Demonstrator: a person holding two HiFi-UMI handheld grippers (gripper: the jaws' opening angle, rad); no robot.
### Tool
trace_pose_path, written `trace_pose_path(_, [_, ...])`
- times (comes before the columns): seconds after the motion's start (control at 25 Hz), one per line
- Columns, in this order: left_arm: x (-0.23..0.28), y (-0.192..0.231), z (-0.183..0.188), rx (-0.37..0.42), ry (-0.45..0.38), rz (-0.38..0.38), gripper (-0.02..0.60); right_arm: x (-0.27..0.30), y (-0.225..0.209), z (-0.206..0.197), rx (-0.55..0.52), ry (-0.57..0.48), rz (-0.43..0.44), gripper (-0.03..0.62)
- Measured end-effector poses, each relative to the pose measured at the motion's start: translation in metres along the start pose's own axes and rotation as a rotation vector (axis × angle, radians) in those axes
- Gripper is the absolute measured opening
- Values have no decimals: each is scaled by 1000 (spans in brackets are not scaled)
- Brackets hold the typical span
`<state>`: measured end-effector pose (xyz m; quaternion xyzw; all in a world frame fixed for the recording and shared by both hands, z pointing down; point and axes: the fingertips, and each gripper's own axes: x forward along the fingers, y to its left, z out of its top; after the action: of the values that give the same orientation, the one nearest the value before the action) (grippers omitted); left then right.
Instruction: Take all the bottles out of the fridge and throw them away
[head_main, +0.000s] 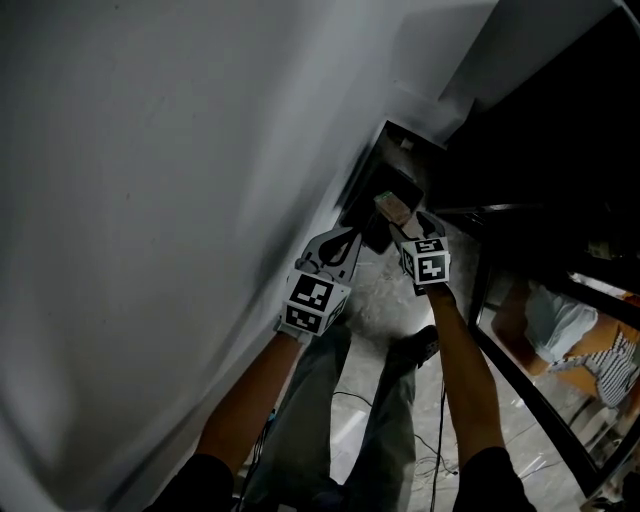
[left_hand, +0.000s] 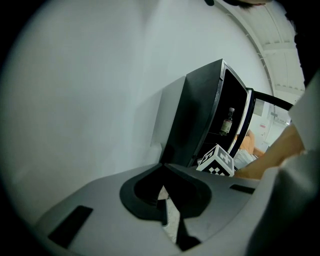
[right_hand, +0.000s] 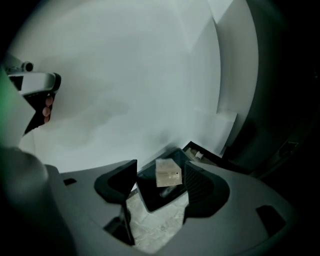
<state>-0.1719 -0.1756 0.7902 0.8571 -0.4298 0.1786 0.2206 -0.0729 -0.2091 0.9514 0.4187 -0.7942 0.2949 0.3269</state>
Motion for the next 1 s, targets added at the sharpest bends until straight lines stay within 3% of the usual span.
trace_pose_path(0.28, [-9,-4,-3,-6,8,8,2,-32,5,-13,22,-27,-3,281])
trace_pose_path(0.44, [-18,-20,18,-9,-11,9,2,-81,3,1,61,-76,-17,268])
trace_pose_path(0.8, [-51,-85,109,-9,-73,-23,2,-238,0,88,40,-230,-113,56])
trace_pose_path(1.0, [-64,-126,171,32,-119,-52,2,-320,-4,134,44,-290,-146,9])
